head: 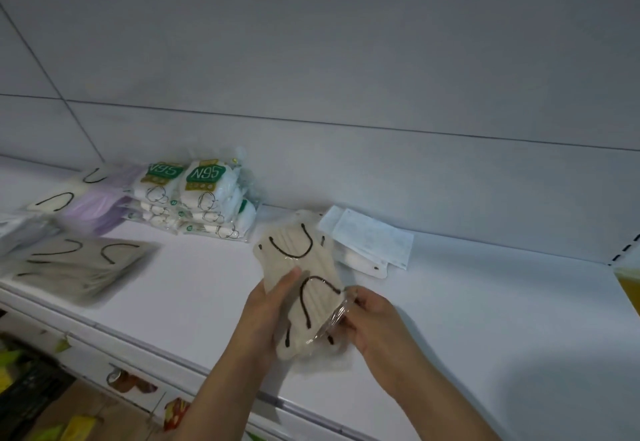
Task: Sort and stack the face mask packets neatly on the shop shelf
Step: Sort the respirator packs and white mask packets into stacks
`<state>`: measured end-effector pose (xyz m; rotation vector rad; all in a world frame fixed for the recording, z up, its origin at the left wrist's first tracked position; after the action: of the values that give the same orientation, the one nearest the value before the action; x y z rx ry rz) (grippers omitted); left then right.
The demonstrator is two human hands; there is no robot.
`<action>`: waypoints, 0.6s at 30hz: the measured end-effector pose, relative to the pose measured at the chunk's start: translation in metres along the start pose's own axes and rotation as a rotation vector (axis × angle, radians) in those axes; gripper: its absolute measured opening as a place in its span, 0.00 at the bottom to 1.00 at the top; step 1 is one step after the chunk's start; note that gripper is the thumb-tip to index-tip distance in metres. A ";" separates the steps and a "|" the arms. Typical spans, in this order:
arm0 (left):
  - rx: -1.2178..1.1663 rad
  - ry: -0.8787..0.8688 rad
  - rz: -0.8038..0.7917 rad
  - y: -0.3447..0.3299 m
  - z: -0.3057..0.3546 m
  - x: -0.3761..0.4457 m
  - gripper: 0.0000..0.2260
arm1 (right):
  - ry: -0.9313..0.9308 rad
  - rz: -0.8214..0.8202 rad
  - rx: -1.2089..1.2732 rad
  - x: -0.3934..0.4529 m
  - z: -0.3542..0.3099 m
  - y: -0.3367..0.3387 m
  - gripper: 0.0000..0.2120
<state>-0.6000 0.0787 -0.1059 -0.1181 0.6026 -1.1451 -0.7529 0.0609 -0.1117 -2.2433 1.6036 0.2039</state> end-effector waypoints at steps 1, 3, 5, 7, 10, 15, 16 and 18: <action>0.042 -0.022 0.056 0.006 0.000 0.003 0.14 | -0.023 -0.006 -0.108 -0.001 -0.001 0.001 0.05; 0.058 -0.057 0.159 0.017 0.003 0.008 0.11 | -0.010 0.060 -0.375 0.004 -0.002 0.007 0.06; 0.062 -0.110 0.256 0.031 0.009 0.014 0.08 | 0.175 0.273 -0.762 0.017 -0.005 0.020 0.04; 0.089 -0.164 0.317 0.045 0.015 0.020 0.06 | 0.455 0.460 -1.237 0.034 -0.010 0.029 0.05; 0.088 -0.169 0.351 0.058 0.020 0.023 0.07 | 0.665 0.432 -1.624 0.071 -0.008 0.035 0.20; 0.109 -0.138 0.310 0.065 0.021 0.022 0.05 | 0.572 0.464 -1.816 0.100 -0.018 0.040 0.07; 0.110 -0.140 0.301 0.068 0.023 0.024 0.05 | 0.565 0.533 -1.749 0.099 -0.022 0.041 0.08; 0.104 -0.136 0.273 0.073 0.027 0.028 0.04 | 0.650 0.748 -1.456 0.087 -0.036 0.040 0.05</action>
<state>-0.5195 0.0797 -0.1225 -0.0225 0.4231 -0.8935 -0.7641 -0.0405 -0.1162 -2.4593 3.3656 1.3007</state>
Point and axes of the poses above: each hand's wrist, its own x-axis towards the middle knuckle, its own y-axis out of the back of the hand, z = x × y, the point moved 1 cm from there along x, towards the middle knuckle, and after that the axes turned 11 degrees about -x, right-handed, at the moved point
